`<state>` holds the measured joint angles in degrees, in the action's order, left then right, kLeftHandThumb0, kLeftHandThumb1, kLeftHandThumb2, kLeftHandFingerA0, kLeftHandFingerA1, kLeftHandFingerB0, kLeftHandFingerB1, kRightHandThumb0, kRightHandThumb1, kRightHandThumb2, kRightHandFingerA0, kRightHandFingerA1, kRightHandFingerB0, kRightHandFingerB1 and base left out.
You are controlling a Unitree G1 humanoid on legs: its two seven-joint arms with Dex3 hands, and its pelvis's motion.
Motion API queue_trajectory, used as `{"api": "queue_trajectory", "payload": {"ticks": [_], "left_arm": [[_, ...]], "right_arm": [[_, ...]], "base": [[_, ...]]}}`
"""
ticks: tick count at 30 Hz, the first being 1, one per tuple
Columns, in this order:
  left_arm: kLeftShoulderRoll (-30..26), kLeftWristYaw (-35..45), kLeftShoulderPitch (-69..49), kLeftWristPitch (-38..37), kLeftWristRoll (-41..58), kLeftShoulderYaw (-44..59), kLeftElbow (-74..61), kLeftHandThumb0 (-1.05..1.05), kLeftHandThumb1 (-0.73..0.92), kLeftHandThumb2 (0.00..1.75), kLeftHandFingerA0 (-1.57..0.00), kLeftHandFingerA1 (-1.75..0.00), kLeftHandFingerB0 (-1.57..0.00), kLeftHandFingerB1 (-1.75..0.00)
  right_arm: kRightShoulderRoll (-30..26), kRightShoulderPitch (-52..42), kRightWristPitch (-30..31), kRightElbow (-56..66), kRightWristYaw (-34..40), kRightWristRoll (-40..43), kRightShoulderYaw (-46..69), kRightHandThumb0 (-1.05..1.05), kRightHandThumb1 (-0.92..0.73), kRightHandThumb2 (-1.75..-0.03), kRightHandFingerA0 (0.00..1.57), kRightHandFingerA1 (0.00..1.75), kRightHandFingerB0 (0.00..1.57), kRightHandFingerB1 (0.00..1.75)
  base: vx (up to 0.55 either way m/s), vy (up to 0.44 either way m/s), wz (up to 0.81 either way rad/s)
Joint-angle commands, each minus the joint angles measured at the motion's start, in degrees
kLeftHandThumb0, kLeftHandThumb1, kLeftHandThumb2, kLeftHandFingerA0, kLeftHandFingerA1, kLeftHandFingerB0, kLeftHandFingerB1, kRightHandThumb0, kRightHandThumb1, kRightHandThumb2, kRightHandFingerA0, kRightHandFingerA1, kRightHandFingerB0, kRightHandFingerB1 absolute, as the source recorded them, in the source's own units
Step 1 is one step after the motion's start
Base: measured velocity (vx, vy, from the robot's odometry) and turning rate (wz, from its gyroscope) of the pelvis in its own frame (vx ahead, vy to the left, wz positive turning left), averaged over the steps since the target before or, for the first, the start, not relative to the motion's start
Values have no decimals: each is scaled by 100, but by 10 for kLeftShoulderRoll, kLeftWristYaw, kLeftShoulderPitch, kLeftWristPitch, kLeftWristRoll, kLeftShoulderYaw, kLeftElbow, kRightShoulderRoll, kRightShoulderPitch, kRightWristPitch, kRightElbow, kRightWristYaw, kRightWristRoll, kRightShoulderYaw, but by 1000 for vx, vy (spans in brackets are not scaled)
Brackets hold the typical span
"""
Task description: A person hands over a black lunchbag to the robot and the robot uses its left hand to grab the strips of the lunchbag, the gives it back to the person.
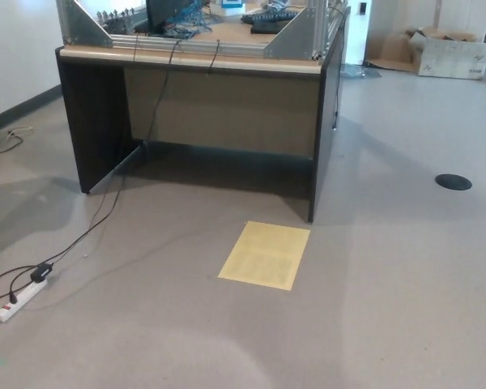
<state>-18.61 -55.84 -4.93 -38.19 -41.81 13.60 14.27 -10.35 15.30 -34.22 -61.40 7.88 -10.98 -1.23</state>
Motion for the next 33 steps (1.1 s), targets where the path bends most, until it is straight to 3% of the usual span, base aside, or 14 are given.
{"api": "queue_trajectory", "payload": {"ticks": [1,11,17,18,19,20,23,31,33], "left_arm": [[-48,-137,-46,-84,-51,-8,109,-12,66,57,-86,-175,-63,-170],[-79,-186,-39,-88,-74,-46,151,-11,65,57,-84,-175,-60,-170],[-95,-197,22,-92,-74,-71,156,-9,62,59,-86,-175,-60,-175],[-98,-200,41,-90,-76,-75,154,-14,46,82,-120,-143,-95,-129],[-102,-204,54,-88,-79,-77,154,-14,46,82,-120,-143,-95,-129],[-106,-208,68,-86,-82,-79,154,-8,60,58,-85,-175,-59,-172],[-115,-185,103,-72,-71,-77,134,-12,63,56,-93,-175,-64,-173],[-123,-95,217,-58,-49,-92,58,-8,61,56,-88,-175,-64,-168],[-112,-52,309,-37,-55,-115,45,-9,64,56,-84,-175,-55,-173]], "right_arm": [[-7,-3,3,-11,6,-5,-3,-42,-63,-59,61,47,40,34],[-6,-5,8,-5,4,7,6,-42,-63,-59,60,46,41,34],[-11,4,6,-11,5,9,13,-44,-63,-59,61,46,40,34],[-14,6,6,-12,6,9,14,-44,-63,-59,61,46,40,34],[-14,8,7,-13,6,9,15,-44,-63,-59,61,46,40,34],[-14,9,6,-14,9,8,16,-44,-63,-59,62,46,40,34],[-11,3,3,-11,11,6,17,-43,-63,-59,61,46,40,34],[-13,-33,-7,-3,0,14,26,-41,-63,-59,61,46,40,34],[-13,-33,-7,-5,12,6,23,-44,-63,-59,60,47,40,34]], "base": [[0,0,0],[0,0,0],[0,0,0],[0,0,0],[0,0,0],[0,0,0],[0,0,0],[0,0,0],[0,0,0]]}}
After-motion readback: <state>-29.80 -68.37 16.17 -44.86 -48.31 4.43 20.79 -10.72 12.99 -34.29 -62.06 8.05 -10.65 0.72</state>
